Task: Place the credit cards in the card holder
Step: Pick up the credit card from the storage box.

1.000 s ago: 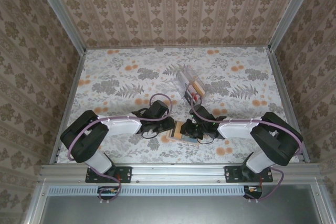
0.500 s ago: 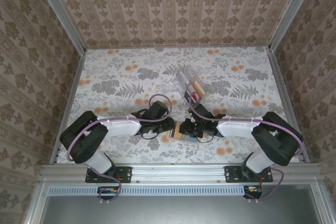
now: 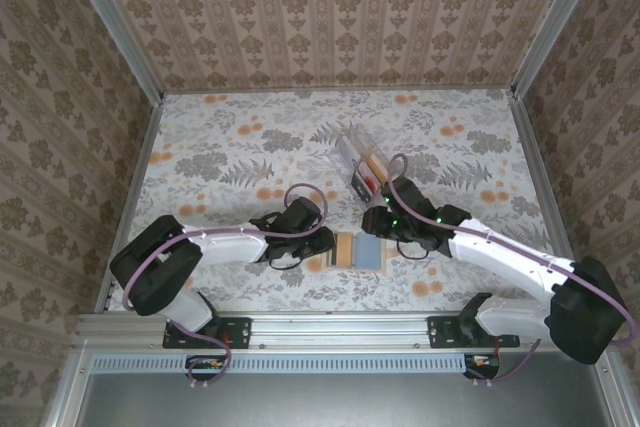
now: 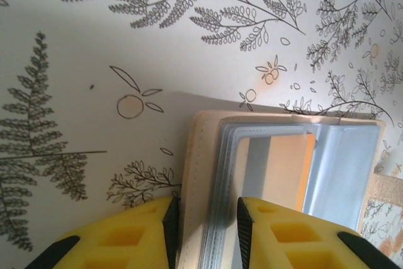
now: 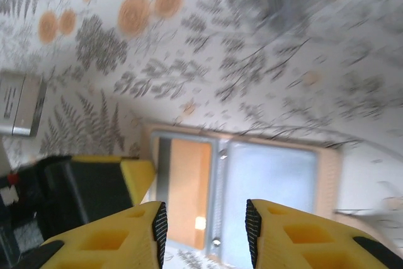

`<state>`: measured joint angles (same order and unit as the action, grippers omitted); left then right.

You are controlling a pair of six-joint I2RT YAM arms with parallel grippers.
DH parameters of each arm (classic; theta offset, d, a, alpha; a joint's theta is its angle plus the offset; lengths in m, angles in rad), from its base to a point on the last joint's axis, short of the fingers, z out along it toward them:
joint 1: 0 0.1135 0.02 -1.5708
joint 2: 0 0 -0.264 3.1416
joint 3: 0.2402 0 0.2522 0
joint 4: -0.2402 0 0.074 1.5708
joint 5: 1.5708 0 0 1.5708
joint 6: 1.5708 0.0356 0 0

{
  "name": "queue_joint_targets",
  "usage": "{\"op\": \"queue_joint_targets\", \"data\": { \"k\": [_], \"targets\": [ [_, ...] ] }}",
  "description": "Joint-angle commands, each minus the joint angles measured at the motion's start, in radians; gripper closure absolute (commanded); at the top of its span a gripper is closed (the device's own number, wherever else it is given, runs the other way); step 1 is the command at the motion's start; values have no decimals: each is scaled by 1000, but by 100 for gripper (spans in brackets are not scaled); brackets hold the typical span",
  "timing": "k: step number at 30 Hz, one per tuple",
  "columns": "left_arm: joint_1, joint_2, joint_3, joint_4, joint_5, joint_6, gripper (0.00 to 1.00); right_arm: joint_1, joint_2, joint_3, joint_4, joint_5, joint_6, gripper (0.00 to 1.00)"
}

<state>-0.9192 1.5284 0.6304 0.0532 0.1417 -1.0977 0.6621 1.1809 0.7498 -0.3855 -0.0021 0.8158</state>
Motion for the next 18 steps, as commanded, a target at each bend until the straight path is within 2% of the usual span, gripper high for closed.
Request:
{"op": "queue_joint_targets", "data": {
  "k": [1, 6, 18],
  "targets": [
    [-15, -44, -20, -4, -26, -27, 66, -64, -36, 53, -131, 54, -105, 58],
    [-15, -63, -22, -20, -46, -17, 64, -119, 18, 146, -188, 16, -198, 57],
    [6, -156, -29, -95, -108, 30, 53, -96, 323, 454, -379, 57, -388, 63]
  ]
}}
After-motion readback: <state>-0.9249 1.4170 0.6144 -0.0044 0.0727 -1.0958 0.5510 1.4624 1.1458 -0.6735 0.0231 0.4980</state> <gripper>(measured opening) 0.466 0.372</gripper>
